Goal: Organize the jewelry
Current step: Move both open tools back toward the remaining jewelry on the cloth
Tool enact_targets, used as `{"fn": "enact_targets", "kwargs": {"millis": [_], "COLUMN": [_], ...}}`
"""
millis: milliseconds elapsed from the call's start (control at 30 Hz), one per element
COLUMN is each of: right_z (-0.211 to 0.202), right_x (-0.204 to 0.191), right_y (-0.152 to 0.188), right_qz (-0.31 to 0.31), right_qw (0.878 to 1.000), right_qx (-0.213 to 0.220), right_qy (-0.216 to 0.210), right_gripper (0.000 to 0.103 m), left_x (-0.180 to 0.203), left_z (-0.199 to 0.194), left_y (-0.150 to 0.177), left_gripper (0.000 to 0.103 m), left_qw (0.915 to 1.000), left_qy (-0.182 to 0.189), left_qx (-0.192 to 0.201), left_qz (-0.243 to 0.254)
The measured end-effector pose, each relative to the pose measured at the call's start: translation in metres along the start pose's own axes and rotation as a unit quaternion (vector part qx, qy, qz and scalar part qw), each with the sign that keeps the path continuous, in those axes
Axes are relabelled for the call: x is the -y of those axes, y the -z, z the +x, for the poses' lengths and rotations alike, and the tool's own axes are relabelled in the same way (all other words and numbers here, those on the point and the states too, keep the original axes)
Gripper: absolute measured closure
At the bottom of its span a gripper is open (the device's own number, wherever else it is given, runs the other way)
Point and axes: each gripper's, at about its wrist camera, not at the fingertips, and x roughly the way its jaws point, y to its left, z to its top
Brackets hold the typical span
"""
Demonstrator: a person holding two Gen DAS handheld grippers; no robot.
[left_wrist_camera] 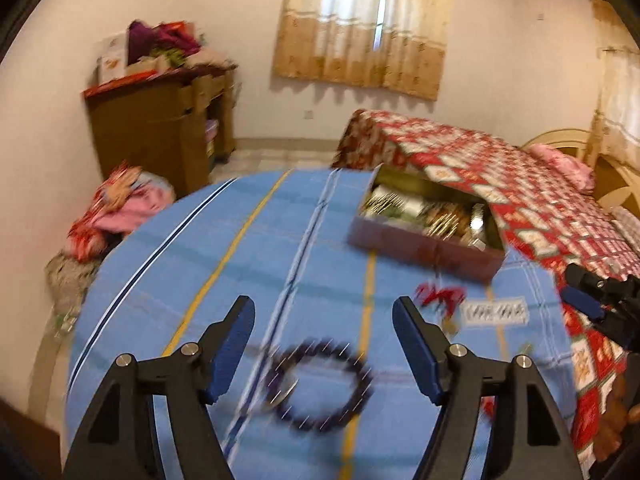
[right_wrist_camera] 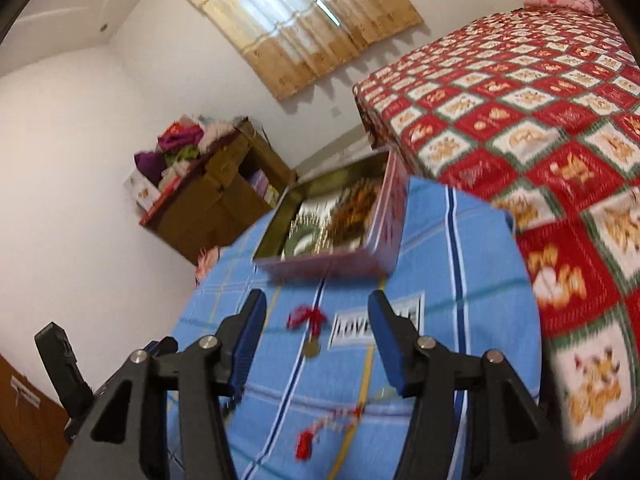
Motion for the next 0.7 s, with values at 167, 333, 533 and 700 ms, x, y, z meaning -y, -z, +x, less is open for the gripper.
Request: {"fn": "enact_targets", "kwargs": {"millis": [167, 333, 533, 700], "right_z": [-0.002, 0.000, 0.002, 0.005], "right_x": [-0.006, -0.015, -0.031, -0.037], "right_y": [0.026, 0.042, 0.054, 0.065], "right_qz": [-0.019, -0.033, -0.052, -0.063], "right_qw": [0.999, 0.998, 0.996, 0.994], "right_qx": [-0.029, -0.048, -0.063, -0.086], "right_qy": [-0.008, -0.013, -0.021, -0.036], "right_gripper": [0.046, 0.046, 0.046, 0.046], "left_x": [-0.029, -0.041, -0.045, -0.043], "left_z": [-0.018, -0.023, -0.024, -0.022], "left_y": [0.032, 0.052, 0.062, 0.066], "left_gripper": [0.032, 0.032, 0.032, 0.032], "left_qw": [0.9995, 0.9988, 0.9984, 0.9985], "left_qy": [-0.029, -0.041, -0.030, -0.030], "left_qx": [-0.012, -0.025, -0.043, -0.045], "left_qz": [-0.009, -0.011, -0.021, -0.003]}}
